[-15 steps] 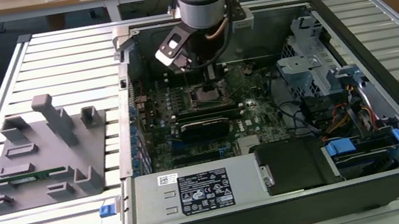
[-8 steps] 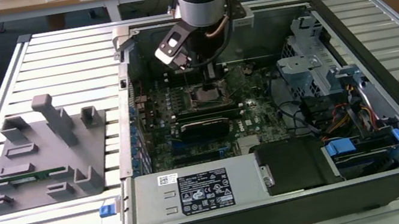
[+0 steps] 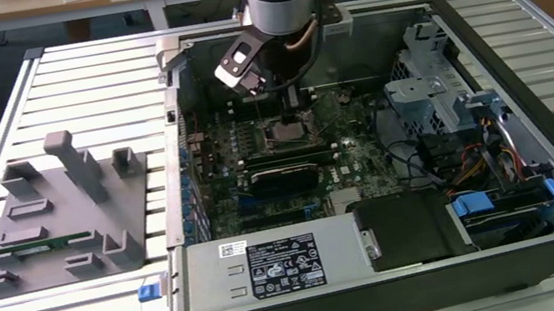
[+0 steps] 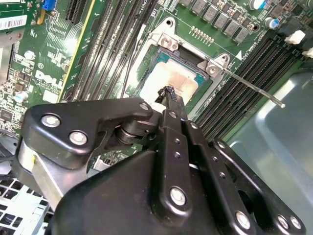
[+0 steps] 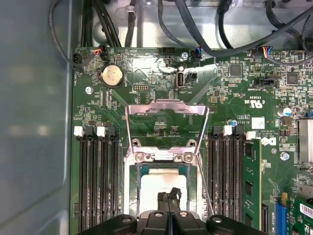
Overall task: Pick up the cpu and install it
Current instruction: 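Close the cpu cover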
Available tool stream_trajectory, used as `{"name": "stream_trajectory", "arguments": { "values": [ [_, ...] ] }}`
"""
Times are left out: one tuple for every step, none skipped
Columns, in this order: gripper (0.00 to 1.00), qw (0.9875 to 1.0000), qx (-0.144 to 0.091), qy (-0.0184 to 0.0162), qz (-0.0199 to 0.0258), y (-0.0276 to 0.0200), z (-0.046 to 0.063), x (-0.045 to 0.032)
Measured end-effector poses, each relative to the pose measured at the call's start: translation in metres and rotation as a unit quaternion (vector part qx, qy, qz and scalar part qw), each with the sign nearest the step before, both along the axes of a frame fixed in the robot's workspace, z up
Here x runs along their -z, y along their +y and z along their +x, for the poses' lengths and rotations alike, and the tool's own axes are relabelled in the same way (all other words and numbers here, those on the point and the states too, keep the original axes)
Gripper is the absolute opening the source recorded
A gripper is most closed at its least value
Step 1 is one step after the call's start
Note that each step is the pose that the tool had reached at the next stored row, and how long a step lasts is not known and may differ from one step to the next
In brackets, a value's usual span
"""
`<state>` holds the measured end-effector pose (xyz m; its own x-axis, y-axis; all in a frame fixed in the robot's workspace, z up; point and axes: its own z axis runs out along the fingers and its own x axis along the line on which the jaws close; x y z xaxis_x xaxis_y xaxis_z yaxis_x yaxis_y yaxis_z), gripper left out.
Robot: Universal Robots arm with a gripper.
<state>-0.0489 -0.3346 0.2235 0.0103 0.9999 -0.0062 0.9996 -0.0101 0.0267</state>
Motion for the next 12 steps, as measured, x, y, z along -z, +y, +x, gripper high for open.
{"name": "stream_trajectory", "arguments": {
  "values": [
    [0.11, 1.0000, 0.000, 0.0000, 0.0000, 0.0000, 0.0000, -0.0007],
    [0.11, 1.0000, 0.000, 0.0000, 0.0000, 0.0000, 0.0000, -0.0013],
    [0.11, 1.0000, 0.000, 0.0000, 0.0001, 0.0000, 0.0000, -0.0020],
    [0.11, 1.0000, 0.000, 0.0000, 0.0001, 0.0000, 0.0000, -0.0027],
    [0.11, 1.0000, 0.000, 0.0000, 0.0001, 0.0000, 0.0000, -0.0031],
    [0.11, 1.0000, 0.000, -0.0001, 0.0003, 0.0001, 0.0000, -0.0031],
    [0.11, 1.0000, 0.000, -0.0001, 0.0003, 0.0001, 0.0000, -0.0033],
    [0.11, 1.0000, 0.000, 0.0000, 0.0000, 0.0000, 0.0000, -0.0037],
    [0.11, 1.0000, 0.000, 0.0000, 0.0000, 0.0000, 0.0000, -0.0042],
    [0.11, 1.0000, 0.000, 0.0000, 0.0001, 0.0000, 0.0000, -0.0047],
    [0.11, 1.0000, 0.000, 0.0000, 0.0001, 0.0000, 0.0000, -0.0052],
    [0.11, 1.0000, 0.000, 0.0000, 0.0001, 0.0000, 0.0000, -0.0057]
  ]
}}
